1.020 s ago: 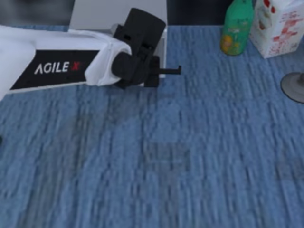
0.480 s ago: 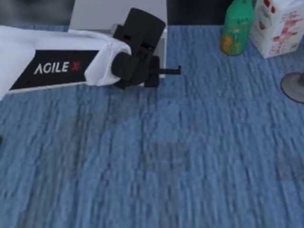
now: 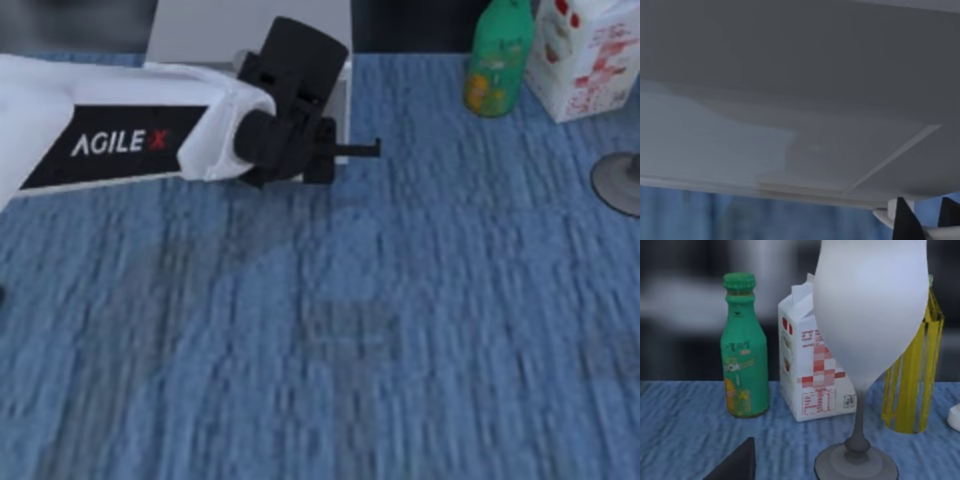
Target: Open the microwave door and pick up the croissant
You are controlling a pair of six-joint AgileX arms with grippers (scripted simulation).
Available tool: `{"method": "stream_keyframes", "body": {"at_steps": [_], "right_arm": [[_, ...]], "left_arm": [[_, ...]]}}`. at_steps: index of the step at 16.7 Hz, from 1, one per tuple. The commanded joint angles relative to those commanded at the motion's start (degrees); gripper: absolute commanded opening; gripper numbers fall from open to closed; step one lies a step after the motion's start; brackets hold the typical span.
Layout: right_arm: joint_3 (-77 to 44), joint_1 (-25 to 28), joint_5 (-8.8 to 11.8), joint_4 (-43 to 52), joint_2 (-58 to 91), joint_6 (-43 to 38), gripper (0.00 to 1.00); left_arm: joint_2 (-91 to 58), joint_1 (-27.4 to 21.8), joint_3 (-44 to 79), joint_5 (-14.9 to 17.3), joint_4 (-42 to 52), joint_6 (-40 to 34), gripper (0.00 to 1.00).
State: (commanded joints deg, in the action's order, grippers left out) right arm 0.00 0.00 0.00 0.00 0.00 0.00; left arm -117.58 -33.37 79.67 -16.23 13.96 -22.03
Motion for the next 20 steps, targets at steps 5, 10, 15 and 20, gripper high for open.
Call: {"method": "stream_keyframes", "body": {"at_steps": [5, 10, 15, 20], "right_arm": [[0.0, 0.0, 0.0, 0.0, 0.0, 0.0, 1.00], [0.0, 0.0, 0.0, 0.0, 0.0, 0.0, 1.00], [0.0, 0.0, 0.0, 0.0, 0.0, 0.0, 1.00], [0.0, 0.0, 0.0, 0.0, 0.0, 0.0, 1.00]], "left_arm": [[0.1, -0.3, -0.5, 0.7, -0.2, 0.3, 0.00], [2.3, 0.5, -3.3, 2.3, -2.1, 3.0, 0.00], [2.4, 0.6, -3.7, 2.5, -2.2, 3.3, 0.00], [2.4, 0.6, -3.7, 2.5, -2.2, 3.3, 0.00]]}}
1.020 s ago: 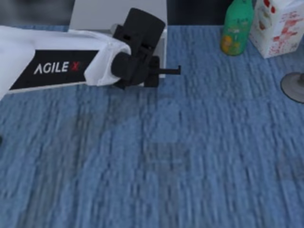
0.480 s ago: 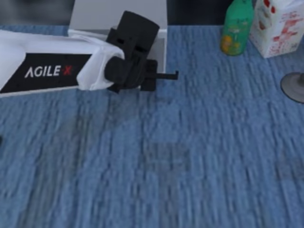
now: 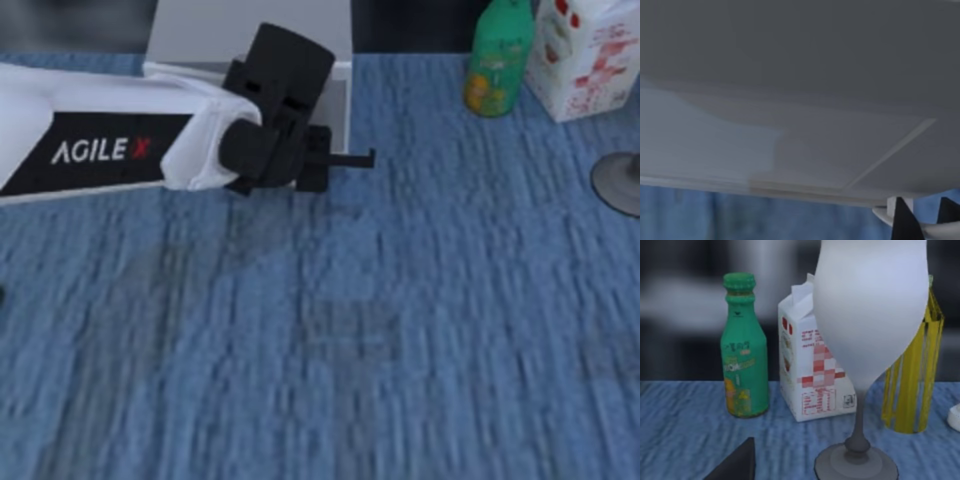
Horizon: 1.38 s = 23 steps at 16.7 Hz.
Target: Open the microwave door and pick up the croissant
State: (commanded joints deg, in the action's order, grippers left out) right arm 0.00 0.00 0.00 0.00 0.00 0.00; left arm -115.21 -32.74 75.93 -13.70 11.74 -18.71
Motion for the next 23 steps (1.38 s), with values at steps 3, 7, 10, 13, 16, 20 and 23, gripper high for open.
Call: {"method": "stream_keyframes", "body": {"at_steps": [3, 7, 10, 13, 16, 20, 23], "right_arm": [[0.0, 0.0, 0.0, 0.0, 0.0, 0.0, 1.00], [0.0, 0.0, 0.0, 0.0, 0.0, 0.0, 1.00], [0.0, 0.0, 0.0, 0.0, 0.0, 0.0, 1.00], [0.0, 0.0, 0.0, 0.0, 0.0, 0.0, 1.00], [0.0, 0.0, 0.0, 0.0, 0.0, 0.0, 1.00], [0.0, 0.0, 0.0, 0.0, 0.0, 0.0, 1.00], [0.0, 0.0, 0.0, 0.0, 0.0, 0.0, 1.00]], "left_arm": [[0.0, 0.0, 0.0, 0.0, 0.0, 0.0, 0.00], [0.0, 0.0, 0.0, 0.0, 0.0, 0.0, 0.00], [0.0, 0.0, 0.0, 0.0, 0.0, 0.0, 0.00], [0.0, 0.0, 0.0, 0.0, 0.0, 0.0, 0.00], [-0.1, -0.4, 0.3, 0.4, 0.0, -0.3, 0.00], [1.0, 0.1, -1.5, 1.4, -0.8, 1.4, 0.00], [2.1, 0.7, -3.1, 2.4, -1.8, 3.0, 0.00]]}}
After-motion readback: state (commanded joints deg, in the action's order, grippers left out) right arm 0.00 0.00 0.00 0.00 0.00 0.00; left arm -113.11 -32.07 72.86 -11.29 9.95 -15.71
